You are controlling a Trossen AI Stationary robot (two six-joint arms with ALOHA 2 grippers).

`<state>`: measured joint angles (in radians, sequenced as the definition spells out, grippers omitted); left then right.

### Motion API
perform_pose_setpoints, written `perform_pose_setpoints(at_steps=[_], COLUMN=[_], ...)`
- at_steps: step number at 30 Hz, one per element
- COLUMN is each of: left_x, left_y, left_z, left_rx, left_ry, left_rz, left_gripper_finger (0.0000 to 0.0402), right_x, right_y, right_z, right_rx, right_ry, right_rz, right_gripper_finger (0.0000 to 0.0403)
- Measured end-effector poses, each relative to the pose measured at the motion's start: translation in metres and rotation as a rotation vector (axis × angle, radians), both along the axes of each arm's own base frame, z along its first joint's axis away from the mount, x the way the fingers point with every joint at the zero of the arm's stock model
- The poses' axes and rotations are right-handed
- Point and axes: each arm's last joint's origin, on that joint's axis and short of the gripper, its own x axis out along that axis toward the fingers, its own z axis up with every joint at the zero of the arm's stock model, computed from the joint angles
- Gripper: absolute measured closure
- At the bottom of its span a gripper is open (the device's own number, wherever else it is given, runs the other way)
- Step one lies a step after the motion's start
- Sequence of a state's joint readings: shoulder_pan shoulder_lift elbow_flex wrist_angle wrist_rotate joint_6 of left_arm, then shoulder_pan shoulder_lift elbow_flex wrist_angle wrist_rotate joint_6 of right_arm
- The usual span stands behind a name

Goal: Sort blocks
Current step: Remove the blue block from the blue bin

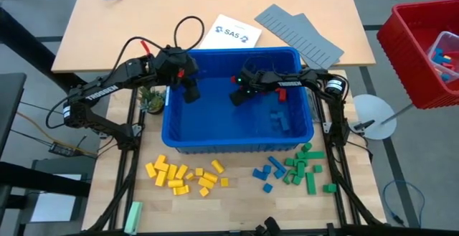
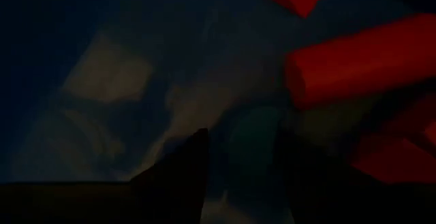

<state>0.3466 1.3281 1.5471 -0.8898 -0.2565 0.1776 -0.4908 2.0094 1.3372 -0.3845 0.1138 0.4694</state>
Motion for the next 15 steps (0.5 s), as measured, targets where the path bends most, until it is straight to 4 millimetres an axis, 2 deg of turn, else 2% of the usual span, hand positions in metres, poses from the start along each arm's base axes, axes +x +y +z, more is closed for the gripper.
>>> perform_pose_setpoints(at_steps=[10, 13, 15], left_x=[0.000, 0.000, 0.000], left_y=[0.000, 0.000, 0.000], left_z=[-0.001, 0.000, -0.001], left_rx=[-0.003, -0.003, -0.004], left_ry=[0.007, 0.005, 0.006], left_rz=[0.001, 0.001, 0.001], left_gripper_finger=[0.0243, 0.0243, 0.0243], right_x=[0.000, 0.000, -0.003], right_y=[0.000, 0.004, 0.008], right_z=[0.001, 0.008, 0.021], right_rx=[-0.042, -0.048, -0.066], right_ry=[0.036, 0.030, 0.021], right_rz=[0.088, 0.131, 0.155], right_gripper_finger=[0.0331, 0.0334, 0.0334])
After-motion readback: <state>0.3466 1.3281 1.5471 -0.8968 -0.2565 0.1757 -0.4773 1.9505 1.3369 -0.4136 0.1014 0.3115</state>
